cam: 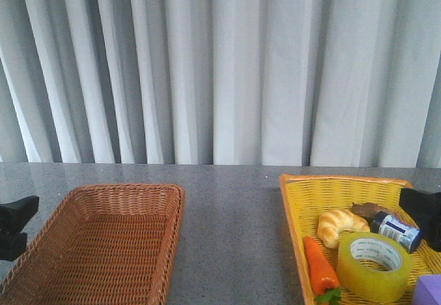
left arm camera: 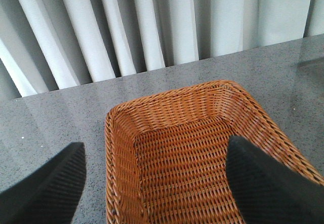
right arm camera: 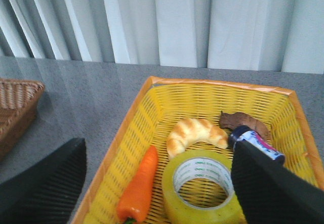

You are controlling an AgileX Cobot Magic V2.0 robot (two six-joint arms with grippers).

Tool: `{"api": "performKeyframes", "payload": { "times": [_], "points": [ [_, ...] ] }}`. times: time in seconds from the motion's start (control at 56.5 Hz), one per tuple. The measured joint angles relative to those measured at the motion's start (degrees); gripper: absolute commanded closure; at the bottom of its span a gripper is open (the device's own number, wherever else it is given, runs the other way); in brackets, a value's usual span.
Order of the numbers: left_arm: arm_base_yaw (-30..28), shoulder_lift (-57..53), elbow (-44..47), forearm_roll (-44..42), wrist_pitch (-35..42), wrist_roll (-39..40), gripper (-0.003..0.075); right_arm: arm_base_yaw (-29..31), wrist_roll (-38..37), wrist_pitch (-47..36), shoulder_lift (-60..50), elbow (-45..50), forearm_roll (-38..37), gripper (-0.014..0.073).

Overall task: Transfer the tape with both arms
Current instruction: 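Lower the right gripper over the yellow tape roll in the yellow basket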

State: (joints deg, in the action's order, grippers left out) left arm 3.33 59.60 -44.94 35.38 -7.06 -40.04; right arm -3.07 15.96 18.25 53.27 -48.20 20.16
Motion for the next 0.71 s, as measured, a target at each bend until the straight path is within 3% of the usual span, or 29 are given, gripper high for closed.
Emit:
{"api": "performKeyframes", "payload": {
  "times": [0.248, 0.371, 0.707],
  "points": [
    [0.0, 0.0, 0.0, 0.06, -0.23, 0.0, 0.0147, 0.29, -0.66, 5.45, 5.01, -4.1, -0.1, 0.0015],
    [0.0, 0.09, 0.0, 0.12, -2.43, 0.05, 0.0147, 3.2, -4.21, 10.55, 11.01, -10.07, -0.82, 0.0015],
    [0.0, 3.75, 0.0, 0.32, -6.85, 0.05, 0.0147, 11.54, -8.99, 31.43, 31.66, -30.11, -7.89, 0.0015]
  ]
}}
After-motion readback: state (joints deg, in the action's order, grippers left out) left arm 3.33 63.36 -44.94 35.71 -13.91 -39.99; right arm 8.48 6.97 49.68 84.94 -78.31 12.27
